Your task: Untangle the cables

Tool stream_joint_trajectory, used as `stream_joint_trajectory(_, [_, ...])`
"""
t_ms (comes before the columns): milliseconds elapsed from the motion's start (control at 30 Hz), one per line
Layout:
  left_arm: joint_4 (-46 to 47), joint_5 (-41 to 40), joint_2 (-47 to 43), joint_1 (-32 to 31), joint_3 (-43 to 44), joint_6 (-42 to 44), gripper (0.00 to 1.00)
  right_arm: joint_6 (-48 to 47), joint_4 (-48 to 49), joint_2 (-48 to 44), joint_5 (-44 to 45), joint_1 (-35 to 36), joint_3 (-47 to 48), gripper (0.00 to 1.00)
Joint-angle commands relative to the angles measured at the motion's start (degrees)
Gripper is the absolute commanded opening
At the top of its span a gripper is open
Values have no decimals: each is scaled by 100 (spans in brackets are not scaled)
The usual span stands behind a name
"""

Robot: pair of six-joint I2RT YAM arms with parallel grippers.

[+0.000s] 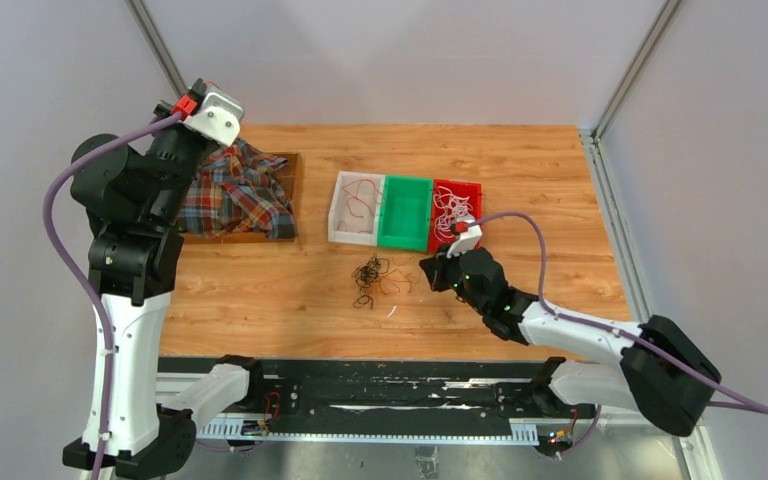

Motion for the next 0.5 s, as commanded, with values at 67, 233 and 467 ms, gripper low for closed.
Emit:
stream_joint_trajectory(67, [719,249,-245,-36,-52,-301,0,211,-550,-901,553,-48,-393,1])
stream_joint_trajectory(233, [-614,1839,-301,-37,42,-399,0,-602,-689,-923,-825,-42,244,26])
stream_joint_trajectory(467, [-1682,3293,-476,-36,-236,-266,0,-1426,-731,-793,-2108,-40,1838,61])
